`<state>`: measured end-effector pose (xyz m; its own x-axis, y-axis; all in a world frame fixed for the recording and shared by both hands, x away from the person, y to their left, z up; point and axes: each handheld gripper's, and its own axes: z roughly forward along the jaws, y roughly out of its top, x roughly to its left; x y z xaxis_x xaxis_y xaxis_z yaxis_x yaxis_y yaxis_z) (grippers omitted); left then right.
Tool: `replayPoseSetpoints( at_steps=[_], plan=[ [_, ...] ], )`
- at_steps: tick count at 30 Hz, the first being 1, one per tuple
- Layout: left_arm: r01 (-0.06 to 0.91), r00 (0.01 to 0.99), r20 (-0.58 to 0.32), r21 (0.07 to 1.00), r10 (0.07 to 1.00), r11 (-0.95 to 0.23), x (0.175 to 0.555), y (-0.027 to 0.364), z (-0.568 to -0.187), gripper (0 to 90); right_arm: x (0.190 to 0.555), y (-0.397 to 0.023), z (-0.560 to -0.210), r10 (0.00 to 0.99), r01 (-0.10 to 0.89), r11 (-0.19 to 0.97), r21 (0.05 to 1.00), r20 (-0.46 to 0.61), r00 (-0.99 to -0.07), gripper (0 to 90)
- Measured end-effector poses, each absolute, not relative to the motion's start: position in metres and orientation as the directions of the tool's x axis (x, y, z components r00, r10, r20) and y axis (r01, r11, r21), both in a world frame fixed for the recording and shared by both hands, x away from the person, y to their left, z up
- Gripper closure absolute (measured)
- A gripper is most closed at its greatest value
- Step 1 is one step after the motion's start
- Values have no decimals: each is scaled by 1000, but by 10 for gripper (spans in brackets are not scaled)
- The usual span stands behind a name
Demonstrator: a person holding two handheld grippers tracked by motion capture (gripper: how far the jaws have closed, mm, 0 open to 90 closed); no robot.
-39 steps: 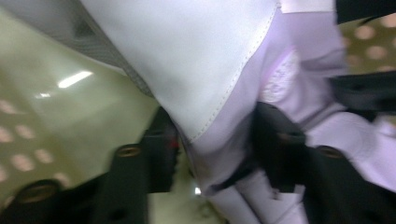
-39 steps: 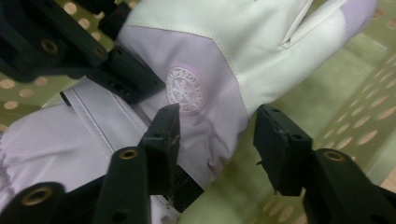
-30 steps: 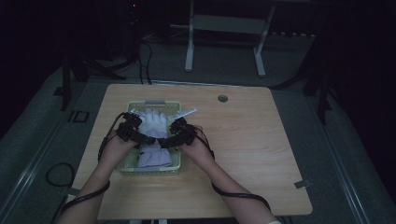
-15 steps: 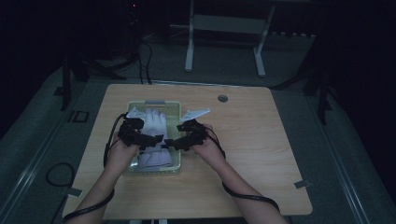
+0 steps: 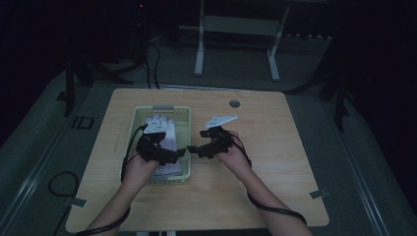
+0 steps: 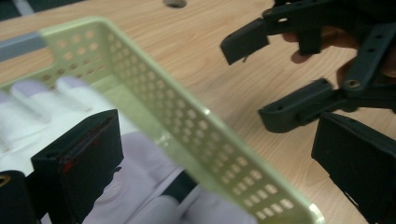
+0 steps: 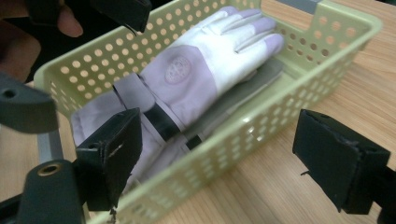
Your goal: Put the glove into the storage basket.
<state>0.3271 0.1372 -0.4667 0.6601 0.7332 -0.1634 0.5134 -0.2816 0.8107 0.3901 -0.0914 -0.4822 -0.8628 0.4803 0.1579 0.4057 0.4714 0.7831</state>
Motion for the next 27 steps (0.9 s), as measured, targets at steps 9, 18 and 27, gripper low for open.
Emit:
replayPoseSetpoints(
  at_steps=[9,18,27],
  plan=[
    [476,713,-159,825,683,-305,314,103,-464,23,383,-122,-481,486,366,486,794,103,-868,158],
    [450,774,-174,827,608,-337,304,72,-467,24,375,-158,-485,511,365,475,800,87,-855,159],
    [416,821,-163,828,548,-376,295,43,-476,24,367,-191,-497,539,389,462,797,97,-837,142]
  ],
)
